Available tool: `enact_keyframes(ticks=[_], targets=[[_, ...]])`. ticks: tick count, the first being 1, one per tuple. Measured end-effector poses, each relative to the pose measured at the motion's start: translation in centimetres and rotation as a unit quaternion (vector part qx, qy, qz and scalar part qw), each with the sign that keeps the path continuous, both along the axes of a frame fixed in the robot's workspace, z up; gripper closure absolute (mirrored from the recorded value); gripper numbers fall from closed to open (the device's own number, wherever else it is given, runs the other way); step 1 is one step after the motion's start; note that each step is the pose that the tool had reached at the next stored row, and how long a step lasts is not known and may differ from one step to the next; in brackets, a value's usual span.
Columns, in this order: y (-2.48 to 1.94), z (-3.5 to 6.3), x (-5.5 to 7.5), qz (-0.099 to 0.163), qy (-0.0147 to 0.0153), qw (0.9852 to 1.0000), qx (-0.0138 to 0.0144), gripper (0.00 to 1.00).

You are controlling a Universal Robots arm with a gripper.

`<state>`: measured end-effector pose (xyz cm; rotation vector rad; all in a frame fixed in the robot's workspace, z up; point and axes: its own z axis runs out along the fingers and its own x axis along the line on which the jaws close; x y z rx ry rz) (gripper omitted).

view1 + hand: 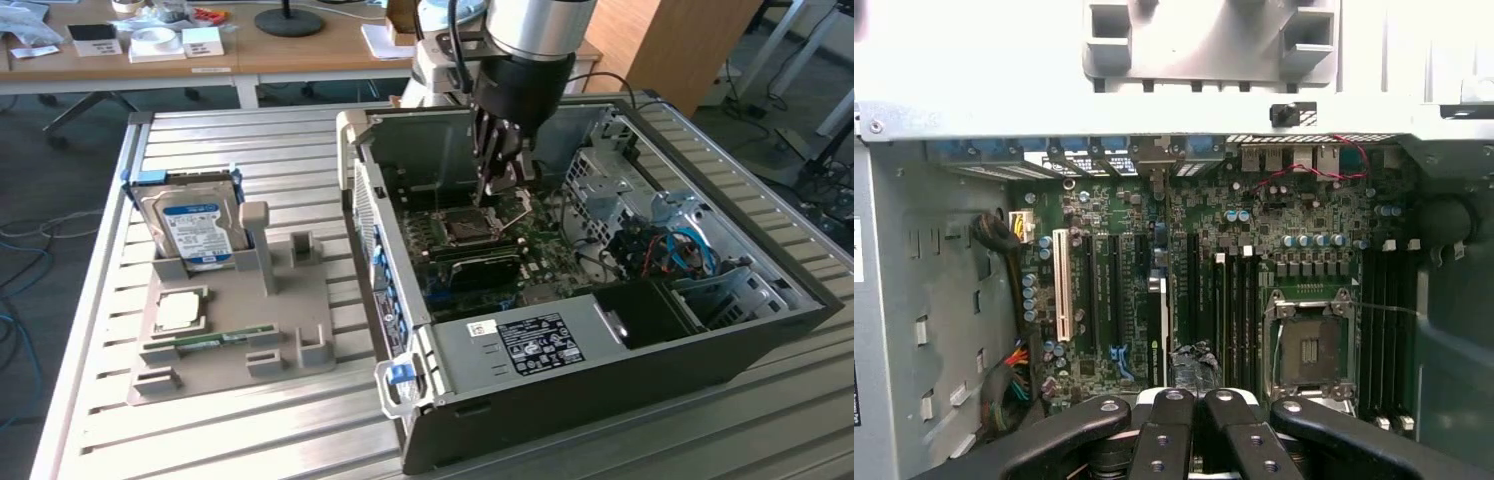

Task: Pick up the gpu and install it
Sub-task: 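Press down on the gpu until it lock into place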

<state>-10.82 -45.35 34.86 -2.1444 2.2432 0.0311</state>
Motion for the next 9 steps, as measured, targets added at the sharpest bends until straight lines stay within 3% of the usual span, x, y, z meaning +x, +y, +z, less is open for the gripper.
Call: enact_keyframes(ticks=[9], targets=[[0.00,0.01,0.00,0.000,0.0001,1.0000,-0.0001,0.89]])
